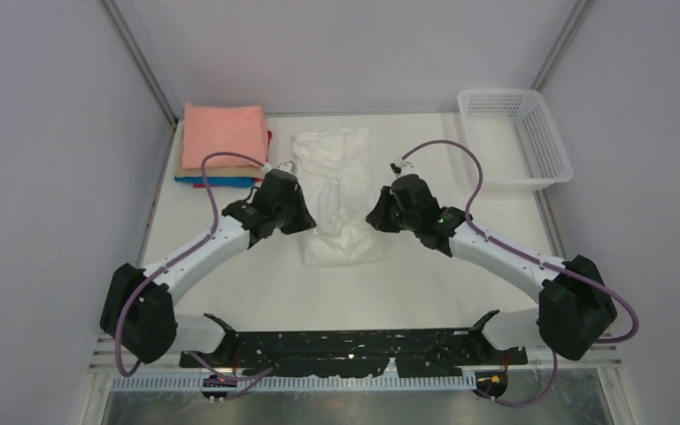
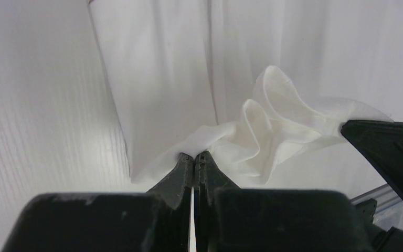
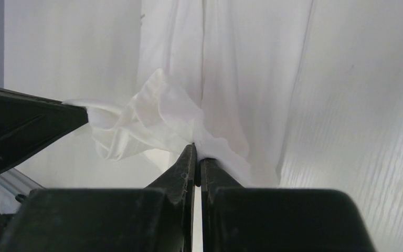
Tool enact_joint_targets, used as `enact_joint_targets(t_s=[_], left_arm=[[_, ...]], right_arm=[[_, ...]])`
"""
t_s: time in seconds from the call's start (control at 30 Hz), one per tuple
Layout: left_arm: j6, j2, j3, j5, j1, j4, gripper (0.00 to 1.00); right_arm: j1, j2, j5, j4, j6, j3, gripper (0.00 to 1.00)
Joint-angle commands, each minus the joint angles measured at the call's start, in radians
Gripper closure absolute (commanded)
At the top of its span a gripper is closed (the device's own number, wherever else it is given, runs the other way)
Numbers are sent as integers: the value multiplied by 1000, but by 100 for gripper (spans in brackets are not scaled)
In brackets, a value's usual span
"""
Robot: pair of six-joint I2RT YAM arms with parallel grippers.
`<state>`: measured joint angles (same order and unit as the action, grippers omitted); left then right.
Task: Fold and stack the t-shirts
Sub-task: Fold the folded rectangular tshirt in 1/3 of the way
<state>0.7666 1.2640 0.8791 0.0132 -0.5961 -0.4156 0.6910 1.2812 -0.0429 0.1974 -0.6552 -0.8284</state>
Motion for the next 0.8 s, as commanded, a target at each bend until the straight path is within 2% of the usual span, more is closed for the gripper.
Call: enact_joint_targets(t_s=[0.0,0.27,0.7,0.73,0.77], left_arm=[[-83,146,164,-70,87,17,100],[-119,367,333,-158,209,-9,100],[-110,558,446,-120,273,-40,100],[-99,564,448,-92,274,-48,98],[-86,568,452,-56,277,-57,90]], right_arm=[[-78,118,47,-78,84,-150,94],[-173,358,135,-78,126,-365,94],[-253,602,226,-99,167,-505,94],[-257,610,228,-104,169,-513,93],[-264,626,230,-112,172,-517,86]])
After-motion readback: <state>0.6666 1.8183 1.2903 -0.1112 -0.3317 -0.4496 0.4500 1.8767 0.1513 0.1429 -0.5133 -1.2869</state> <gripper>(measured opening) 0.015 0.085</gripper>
